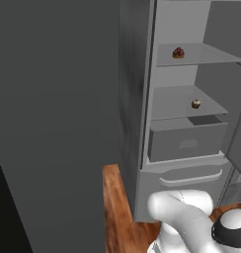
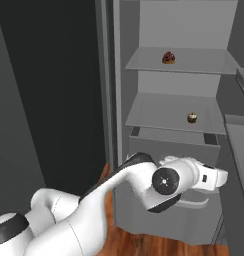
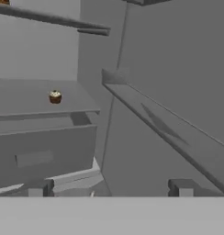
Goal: Take the cake and cupcake from the fridge and place them on the empty tray on the dining counter.
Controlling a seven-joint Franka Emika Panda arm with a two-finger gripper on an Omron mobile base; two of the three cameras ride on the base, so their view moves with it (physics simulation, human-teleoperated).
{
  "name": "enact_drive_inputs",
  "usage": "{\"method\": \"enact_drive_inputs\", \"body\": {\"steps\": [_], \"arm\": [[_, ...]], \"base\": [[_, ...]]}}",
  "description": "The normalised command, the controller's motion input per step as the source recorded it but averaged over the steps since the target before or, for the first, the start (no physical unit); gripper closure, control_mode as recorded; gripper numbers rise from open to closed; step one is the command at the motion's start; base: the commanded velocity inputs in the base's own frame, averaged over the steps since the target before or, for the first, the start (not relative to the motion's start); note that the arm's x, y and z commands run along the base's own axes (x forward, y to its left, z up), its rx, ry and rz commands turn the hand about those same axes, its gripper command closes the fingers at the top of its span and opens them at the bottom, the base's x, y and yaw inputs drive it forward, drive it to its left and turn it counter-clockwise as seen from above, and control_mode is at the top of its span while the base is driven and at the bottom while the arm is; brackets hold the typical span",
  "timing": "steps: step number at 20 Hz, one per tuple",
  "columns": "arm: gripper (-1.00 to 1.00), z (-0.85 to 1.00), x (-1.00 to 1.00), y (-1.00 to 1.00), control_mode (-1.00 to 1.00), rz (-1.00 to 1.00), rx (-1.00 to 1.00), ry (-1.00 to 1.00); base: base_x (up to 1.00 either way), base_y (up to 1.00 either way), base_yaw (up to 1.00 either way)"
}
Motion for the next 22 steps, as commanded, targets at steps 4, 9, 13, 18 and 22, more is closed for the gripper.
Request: {"method": "enact_drive_inputs", "body": {"steps": [4,9,13,18,22], "arm": [[-1.00,0.69,0.03,0.35,-1.00,0.16,0.40,0.05],[-1.00,-0.12,0.06,0.85,-1.00,0.16,0.30,0.05],[-1.00,-0.41,0.00,1.00,-1.00,0.09,0.19,-0.02],[-1.00,0.08,-0.08,0.98,-1.00,0.02,0.02,-0.12],[-1.00,0.24,-0.02,0.64,-1.00,0.00,-0.01,-0.08]], "base": [[0.00,0.00,0.00],[0.00,0.00,0.00],[0.00,0.00,0.00],[0.00,0.00,0.00],[0.00,0.00,0.00]]}}
